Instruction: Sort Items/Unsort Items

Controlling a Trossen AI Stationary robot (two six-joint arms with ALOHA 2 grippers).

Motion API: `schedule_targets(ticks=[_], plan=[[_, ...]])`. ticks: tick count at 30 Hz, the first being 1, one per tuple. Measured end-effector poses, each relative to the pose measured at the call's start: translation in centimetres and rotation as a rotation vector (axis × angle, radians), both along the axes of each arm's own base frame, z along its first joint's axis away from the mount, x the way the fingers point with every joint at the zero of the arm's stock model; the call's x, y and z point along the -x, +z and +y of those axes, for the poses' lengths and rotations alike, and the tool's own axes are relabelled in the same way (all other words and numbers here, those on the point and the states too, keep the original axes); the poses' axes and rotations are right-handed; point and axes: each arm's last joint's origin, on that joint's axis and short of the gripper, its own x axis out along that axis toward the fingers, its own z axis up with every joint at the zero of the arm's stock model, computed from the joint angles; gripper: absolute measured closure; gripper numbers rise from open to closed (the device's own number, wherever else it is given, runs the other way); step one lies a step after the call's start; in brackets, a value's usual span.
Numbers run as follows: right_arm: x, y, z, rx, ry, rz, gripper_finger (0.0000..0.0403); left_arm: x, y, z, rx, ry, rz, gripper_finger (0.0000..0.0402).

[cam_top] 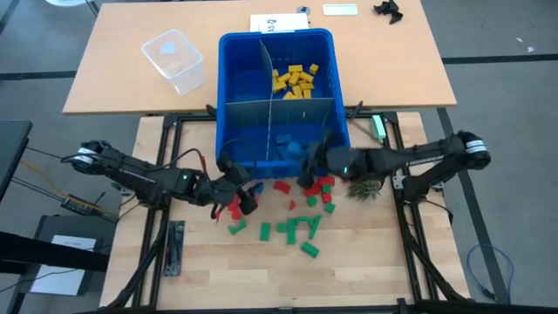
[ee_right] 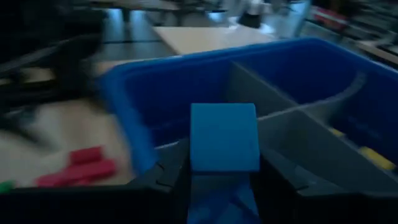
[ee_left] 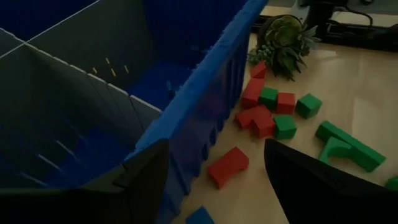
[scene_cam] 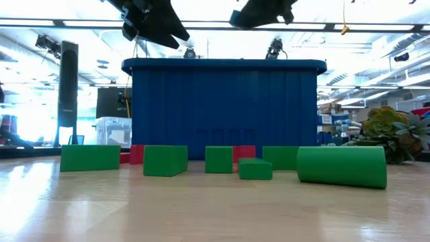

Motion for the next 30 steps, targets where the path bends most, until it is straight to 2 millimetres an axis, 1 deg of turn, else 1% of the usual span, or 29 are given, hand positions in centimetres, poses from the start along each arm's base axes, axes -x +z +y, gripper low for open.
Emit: schedule_targets(ticks=[2,3,6,8,9,11,13,16,19,22,25,27,30], plan=[[0.2,-0.1,-1.5,0.001,-0.050,0.019,0.0270,0.1,0.0,-0.5,-0.003,-0.014,0.000,0.0131],[0.2,-0.3,-2.2,-0.002,-0.071,0.031,0.0258,0.2,0.0,-0.8,-0.005,-0.021,-0.003,0.0131],[0.1,-0.9,-3.6,-0.037,-0.130,0.050,0.0200,0.4,0.0,-1.6,-0.012,-0.045,-0.001,0.0131],[0.2,-1.3,-3.9,-0.054,-0.135,0.083,0.0160,0.6,0.0,-2.1,-0.015,-0.062,0.005,0.0131],[0.3,-1.3,-3.7,-0.067,-0.120,0.084,0.0143,0.7,-0.1,-2.3,-0.017,-0.072,0.008,0.0131],[0.6,-1.2,-2.8,-0.105,-0.072,0.084,0.0116,0.9,-0.2,-2.8,-0.011,-0.086,0.014,0.0131],[0.8,-1.0,-1.6,-0.139,-0.010,0.074,0.0098,1.1,-0.3,-3.2,0.004,-0.102,0.019,0.0131],[0.9,-0.9,1.0,-0.150,0.088,0.076,0.0087,1.3,-0.4,-3.8,0.062,-0.143,0.020,0.0131],[0.7,-1.3,3.6,-0.147,0.175,0.083,0.0087,1.2,-0.9,-4.3,0.100,-0.159,0.036,0.0131],[0.0,-2.6,6.0,-0.146,0.243,0.123,0.0094,0.6,-1.8,-4.8,0.125,-0.187,0.072,0.0136],[-1.1,-4.3,8.0,-0.138,0.286,0.152,0.0097,-0.3,-3.4,-5.4,0.153,-0.228,0.143,0.0146],[-1.7,-5.7,8.9,-0.115,0.270,0.187,0.0098,-0.9,-4.6,-5.5,0.151,-0.229,0.187,0.0150],[-2.4,-7.2,9.7,-0.077,0.185,0.190,0.0098,-1.6,-6.0,-5.5,0.166,-0.189,0.220,0.0153]])
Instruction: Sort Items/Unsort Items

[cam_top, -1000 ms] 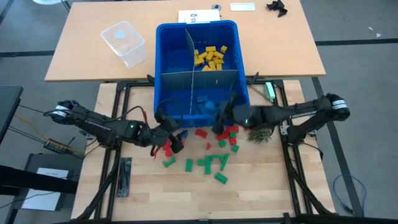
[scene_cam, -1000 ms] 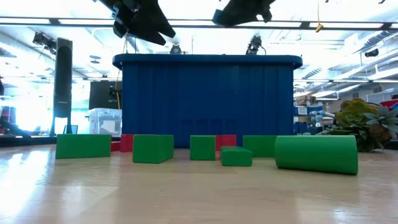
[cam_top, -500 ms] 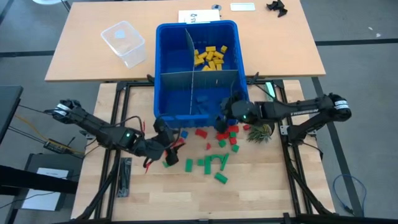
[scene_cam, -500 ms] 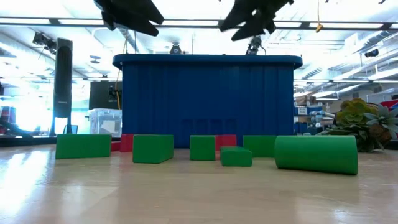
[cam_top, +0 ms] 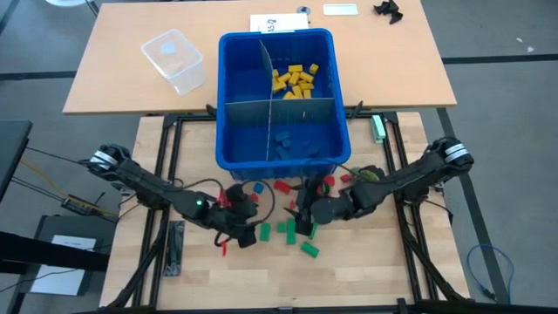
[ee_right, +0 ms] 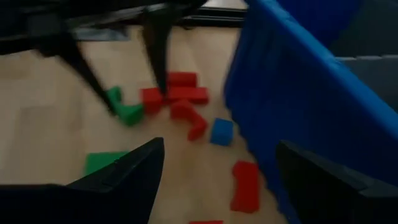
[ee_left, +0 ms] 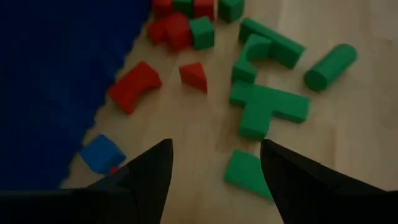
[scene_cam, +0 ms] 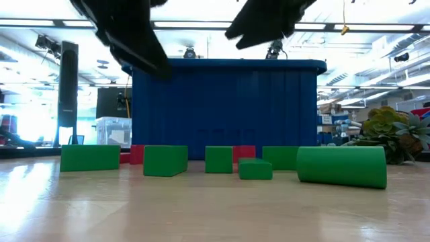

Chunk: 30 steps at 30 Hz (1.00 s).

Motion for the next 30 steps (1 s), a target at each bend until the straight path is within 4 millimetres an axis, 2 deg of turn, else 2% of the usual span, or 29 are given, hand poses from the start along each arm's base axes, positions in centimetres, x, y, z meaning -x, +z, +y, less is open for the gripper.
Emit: schedule_targets(ticks=[4,9,14,19,24,30], plan=[[-0.3,-1.1,0.5,0.021,-0.130,-0.035,0.0098,-0.7,-1.3,1.3,0.045,0.169,0.011,0.0153],[-0.3,-1.5,0.4,0.028,-0.264,-0.094,0.0098,-1.7,-3.0,3.8,0.147,0.363,0.051,0.0153],[-0.5,-1.9,0.1,-0.005,-0.377,-0.168,0.0098,-2.8,-4.7,5.9,0.152,0.430,0.090,0.0153],[-0.2,-2.2,0.2,-0.046,-0.408,-0.178,0.0098,-3.6,-5.7,7.8,0.138,0.497,0.084,0.0153],[0.2,-2.4,0.8,-0.074,-0.409,-0.178,0.0098,-4.4,-5.5,8.9,0.131,0.497,0.030,0.0153],[0.5,-2.5,1.6,-0.111,-0.404,-0.197,0.0098,-4.1,-6.2,10.0,0.069,0.503,0.110,0.0153]])
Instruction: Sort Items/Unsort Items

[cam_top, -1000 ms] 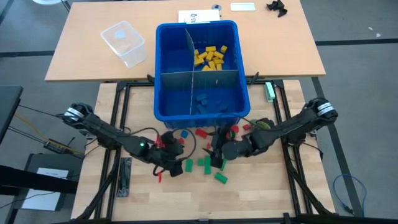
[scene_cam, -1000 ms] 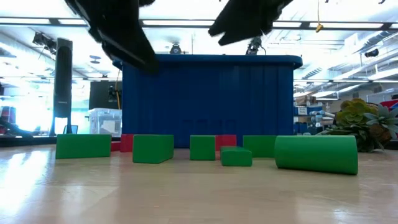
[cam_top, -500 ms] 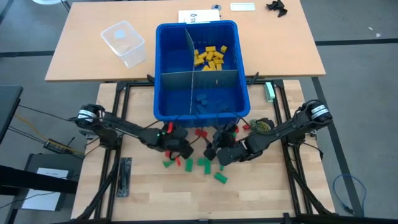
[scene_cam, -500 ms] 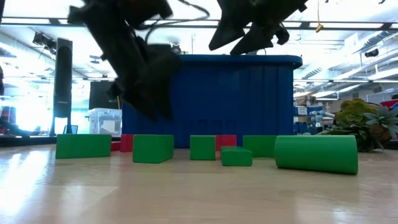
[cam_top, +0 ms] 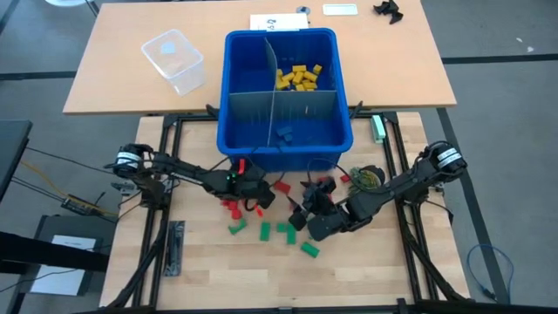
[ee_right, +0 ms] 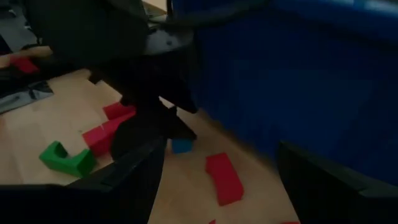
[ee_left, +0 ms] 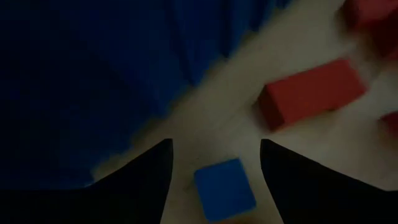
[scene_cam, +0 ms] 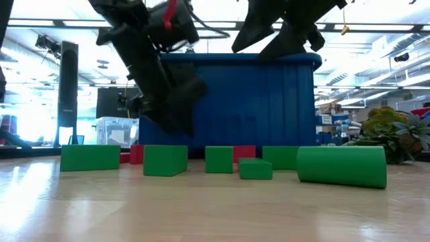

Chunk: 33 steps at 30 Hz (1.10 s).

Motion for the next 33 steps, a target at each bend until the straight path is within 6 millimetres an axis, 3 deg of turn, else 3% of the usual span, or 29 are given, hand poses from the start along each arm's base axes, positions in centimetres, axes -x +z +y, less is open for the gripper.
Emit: schedule_targets(ticks=[12,18,23,30,33], plan=[[0.5,-0.1,1.0,-0.010,0.023,-0.003,0.0098,-0.5,-2.6,-0.3,0.056,-0.047,0.081,0.0153],[0.5,-0.1,1.0,-0.006,0.023,0.004,0.0098,-0.6,-2.7,-0.2,0.097,-0.060,0.078,0.0159],[0.5,-0.1,1.0,-0.004,0.025,0.006,0.0098,-0.6,-2.8,-0.2,0.107,-0.068,0.086,0.0188],[0.6,-0.1,1.1,-0.003,0.031,0.009,0.0098,-0.6,-2.7,-0.3,0.105,-0.070,0.079,0.0261],[0.8,-0.2,1.3,0.005,0.037,0.025,0.0098,-0.8,-2.7,-0.7,0.094,-0.092,0.066,0.0262]])
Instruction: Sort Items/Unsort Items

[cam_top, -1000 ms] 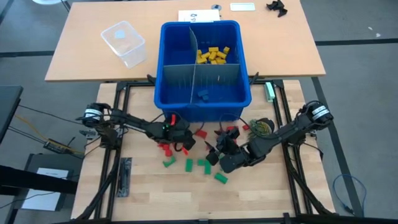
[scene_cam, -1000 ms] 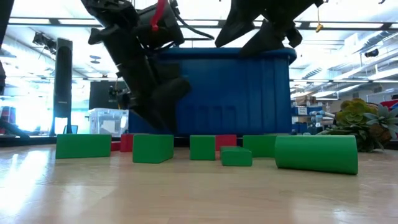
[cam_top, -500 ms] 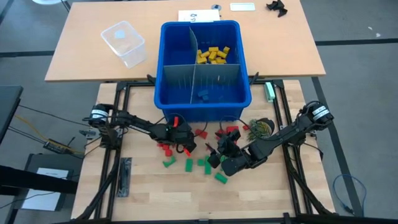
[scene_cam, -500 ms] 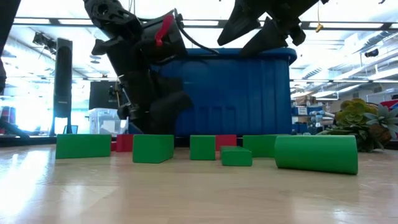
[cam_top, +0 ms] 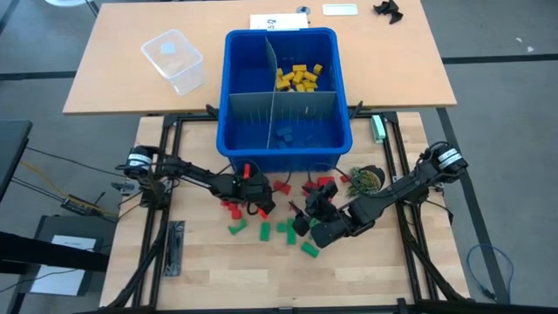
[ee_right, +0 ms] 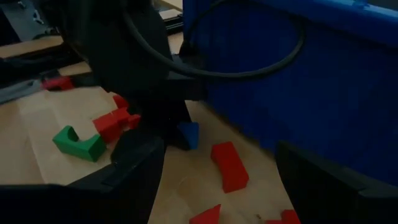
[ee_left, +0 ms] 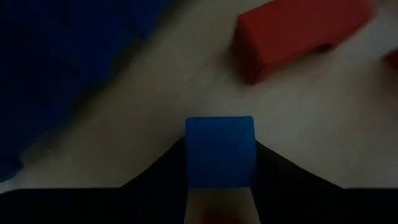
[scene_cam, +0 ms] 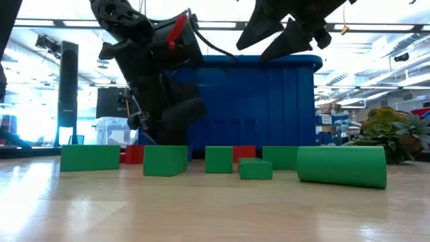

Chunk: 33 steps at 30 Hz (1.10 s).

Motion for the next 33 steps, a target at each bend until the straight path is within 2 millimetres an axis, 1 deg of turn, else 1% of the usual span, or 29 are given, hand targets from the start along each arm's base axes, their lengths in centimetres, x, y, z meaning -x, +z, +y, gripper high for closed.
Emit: schedule_targets(ticks=[5,9,12,15,18,21,24,27,30,33], plan=[[0.7,-0.4,0.4,-0.010,-0.005,0.027,0.0098,-0.4,0.5,-1.9,-0.024,-0.092,-0.021,0.0262],[1.1,-0.5,0.8,-0.018,-0.003,0.032,0.0098,-0.7,2.0,-3.4,-0.055,-0.165,-0.002,0.0262],[1.2,-0.5,1.0,-0.016,0.003,0.034,0.0098,-1.3,3.7,-4.6,-0.075,-0.225,-0.020,0.0262],[1.3,-0.6,1.1,-0.014,0.008,0.039,0.0098,-2.0,5.9,-5.7,-0.112,-0.288,-0.054,0.0262],[1.4,-0.7,1.1,-0.005,0.009,0.054,0.0098,-2.9,8.3,-6.5,-0.180,-0.371,-0.077,0.0262],[1.7,-0.8,1.1,-0.003,0.004,0.069,0.0098,-3.9,10.8,-7.0,-0.292,-0.464,-0.101,0.0262],[1.9,-0.9,1.0,-0.002,0.001,0.083,0.0098,-4.8,13.4,-6.9,-0.392,-0.544,-0.117,0.0262],[1.9,-0.9,1.1,-0.003,0.004,0.088,0.0098,-5.7,16.3,-6.0,-0.485,-0.579,-0.144,0.0262],[1.9,-0.9,1.1,-0.004,0.003,0.087,0.0098,-6.3,18.7,-4.5,-0.567,-0.575,-0.150,0.0262],[1.9,-0.9,1.1,-0.004,0.003,0.087,0.0098,-6.8,20.2,-2.0,-0.625,-0.552,-0.139,0.0262]])
